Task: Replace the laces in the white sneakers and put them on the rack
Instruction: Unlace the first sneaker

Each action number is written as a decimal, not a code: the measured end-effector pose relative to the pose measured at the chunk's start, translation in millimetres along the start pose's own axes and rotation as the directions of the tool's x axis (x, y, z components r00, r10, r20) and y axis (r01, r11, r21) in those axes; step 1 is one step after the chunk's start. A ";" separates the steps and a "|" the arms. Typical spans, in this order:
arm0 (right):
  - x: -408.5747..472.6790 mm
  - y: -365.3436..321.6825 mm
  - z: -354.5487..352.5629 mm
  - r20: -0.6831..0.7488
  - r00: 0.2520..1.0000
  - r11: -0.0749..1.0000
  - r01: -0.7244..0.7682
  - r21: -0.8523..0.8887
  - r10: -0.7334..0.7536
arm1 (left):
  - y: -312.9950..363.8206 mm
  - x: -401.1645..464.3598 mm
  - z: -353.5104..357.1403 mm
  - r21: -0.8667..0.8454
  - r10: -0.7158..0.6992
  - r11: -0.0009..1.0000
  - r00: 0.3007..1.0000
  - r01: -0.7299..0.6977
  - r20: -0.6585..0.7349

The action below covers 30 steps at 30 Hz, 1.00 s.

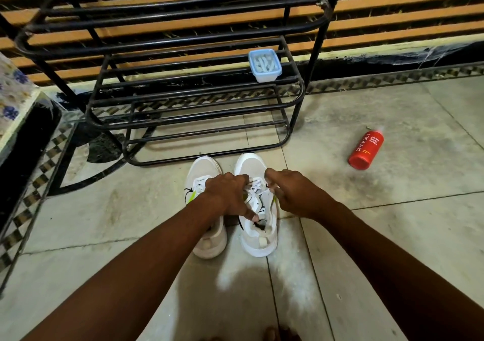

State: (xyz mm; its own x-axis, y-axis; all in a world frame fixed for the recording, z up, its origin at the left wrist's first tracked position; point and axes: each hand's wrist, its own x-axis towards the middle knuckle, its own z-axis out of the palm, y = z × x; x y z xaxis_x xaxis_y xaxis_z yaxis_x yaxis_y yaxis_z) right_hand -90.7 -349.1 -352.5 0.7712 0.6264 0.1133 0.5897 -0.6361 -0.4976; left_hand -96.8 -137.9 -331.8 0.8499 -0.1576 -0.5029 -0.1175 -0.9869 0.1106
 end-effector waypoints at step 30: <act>-6.4 2.1 -38.7 -0.208 0.963 0.986 -0.163 0.046 0.169 | 0.9 -3.4 -2.6 -0.024 -0.012 1.000 1.000 0.013 0.022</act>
State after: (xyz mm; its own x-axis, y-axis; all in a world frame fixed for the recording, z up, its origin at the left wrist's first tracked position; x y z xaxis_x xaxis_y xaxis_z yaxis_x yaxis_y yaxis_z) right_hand -85.1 -371.9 -321.1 0.8927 0.4022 0.2034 0.4442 -0.7087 -0.5481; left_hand -98.5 -138.1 -327.7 0.8395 -0.1462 -0.5233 -0.0944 -0.9877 0.1244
